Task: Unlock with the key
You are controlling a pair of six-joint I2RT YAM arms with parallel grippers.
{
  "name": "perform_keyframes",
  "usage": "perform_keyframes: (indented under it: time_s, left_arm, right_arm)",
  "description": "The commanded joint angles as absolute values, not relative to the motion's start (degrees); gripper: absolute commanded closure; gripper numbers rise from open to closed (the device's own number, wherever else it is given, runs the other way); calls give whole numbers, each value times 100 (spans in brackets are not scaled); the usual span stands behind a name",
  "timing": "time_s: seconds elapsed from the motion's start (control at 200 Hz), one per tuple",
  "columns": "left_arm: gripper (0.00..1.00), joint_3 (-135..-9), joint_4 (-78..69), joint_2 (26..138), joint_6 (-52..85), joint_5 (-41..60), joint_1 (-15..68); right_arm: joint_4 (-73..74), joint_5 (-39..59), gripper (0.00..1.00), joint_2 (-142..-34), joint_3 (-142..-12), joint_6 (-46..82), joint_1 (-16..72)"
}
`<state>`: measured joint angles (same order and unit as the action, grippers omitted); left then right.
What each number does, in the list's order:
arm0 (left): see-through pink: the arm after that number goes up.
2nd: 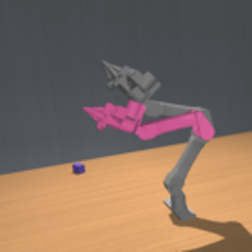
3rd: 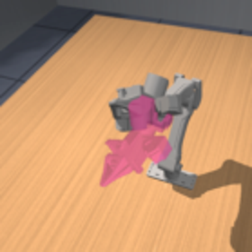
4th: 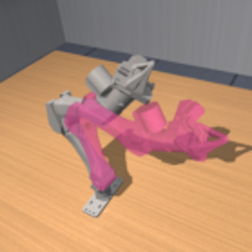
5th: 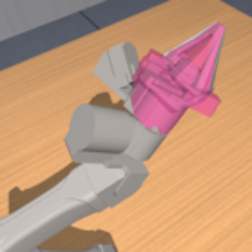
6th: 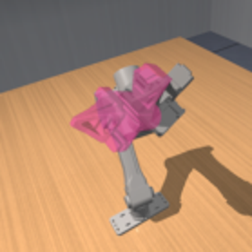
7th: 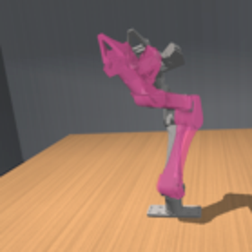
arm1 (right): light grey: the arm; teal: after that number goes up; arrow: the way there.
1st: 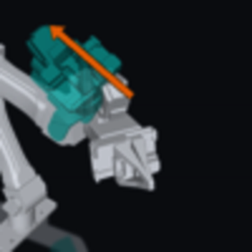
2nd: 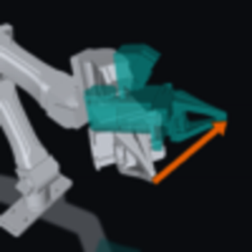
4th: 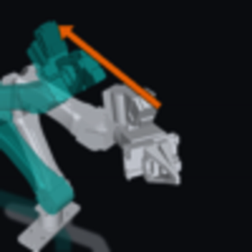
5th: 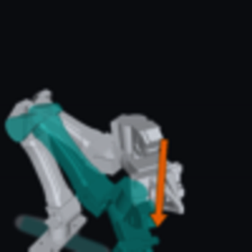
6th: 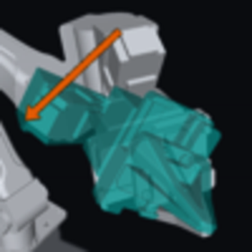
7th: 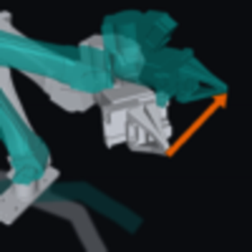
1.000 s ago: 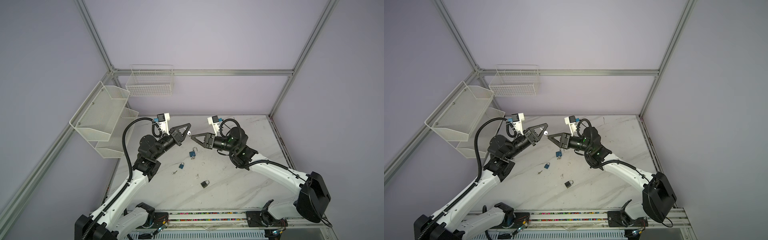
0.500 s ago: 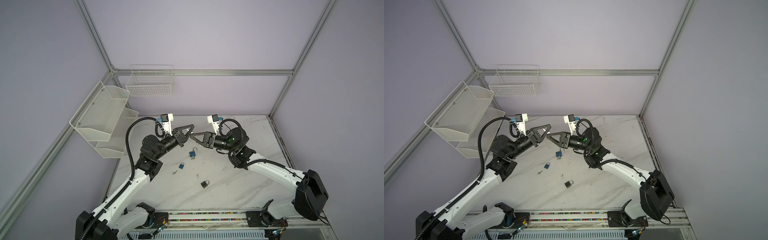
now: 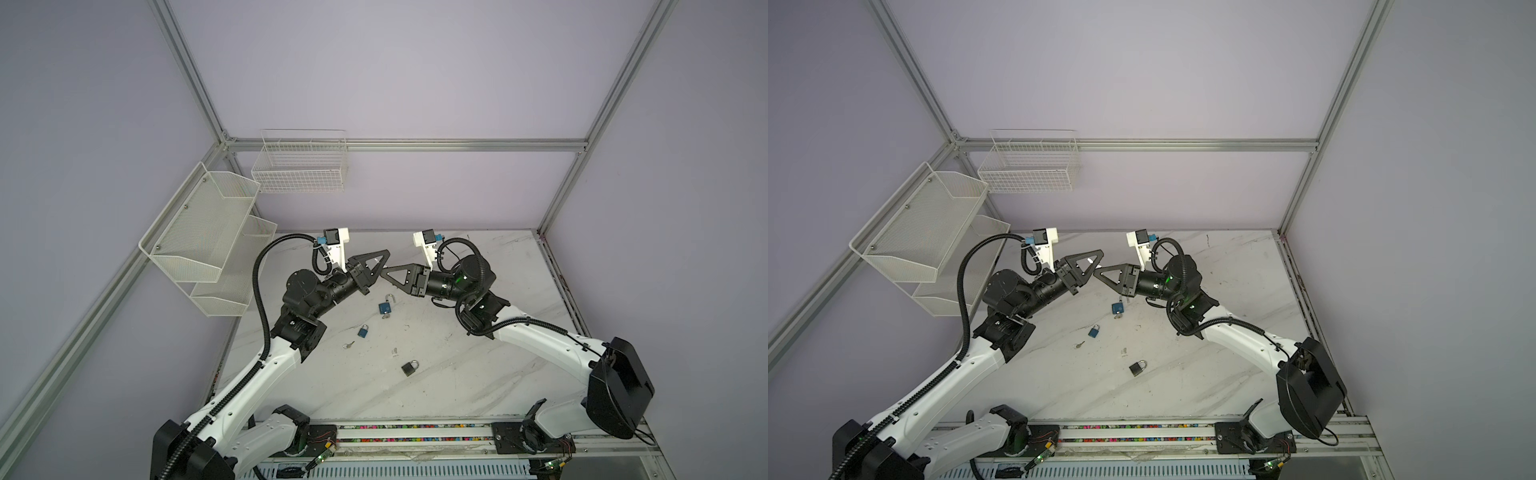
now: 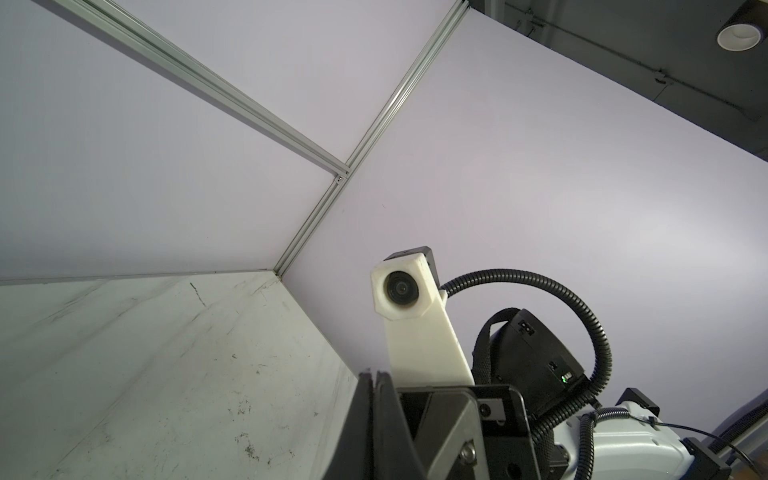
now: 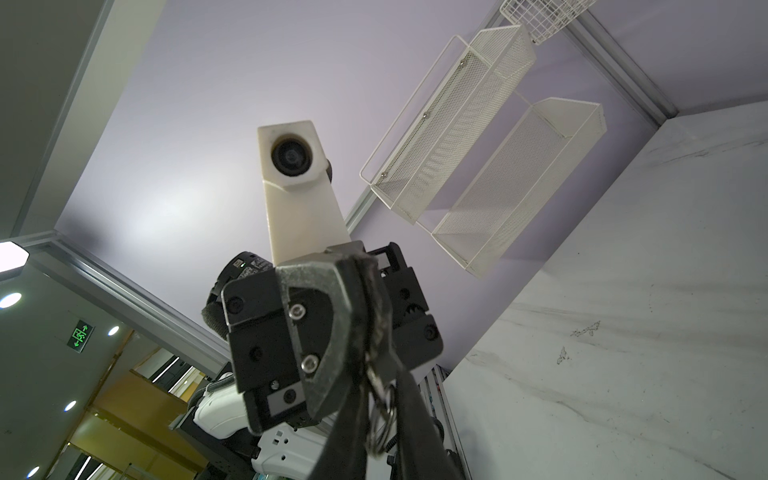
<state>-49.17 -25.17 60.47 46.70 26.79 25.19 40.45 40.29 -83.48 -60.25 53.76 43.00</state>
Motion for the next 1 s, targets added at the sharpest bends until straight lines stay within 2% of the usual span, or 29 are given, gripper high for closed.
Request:
perform_keyframes:
  time_s: [0.0,0.315,0.69,0.755,0.825,0.945,0.995]
  left_arm:
    - [100,-5460,-2559,5907,4406,2716,2566]
    - [100,-5482,-2397,5893,4159,2672,2587]
    - [100,-5714,-2015,5950,3955,2635,2592]
    - [90,-5784,-1906,5942,3964,2585,2592]
    - [74,-5881,-1773,5916,3955,2557,2590]
    - [55,-5926,-1311,5770,3946,2144,2588]
    - [51,-5855,-1168,5700,3959,2032,2591]
  right_arm:
    - [4369,3975,87,-8253,-6034,5471,4265]
    - [4065,3894,100,-8218,-6070,5355,4263]
    - [3680,3751,100,-8162,-6131,5185,4261]
    - [3639,3707,100,-8132,-6085,5219,4239]
    - [3577,3690,100,-8065,-6024,5247,4184]
    - [3189,3669,100,-7948,-5934,5179,4043]
    - [3006,3640,100,-7901,-5837,5128,3967]
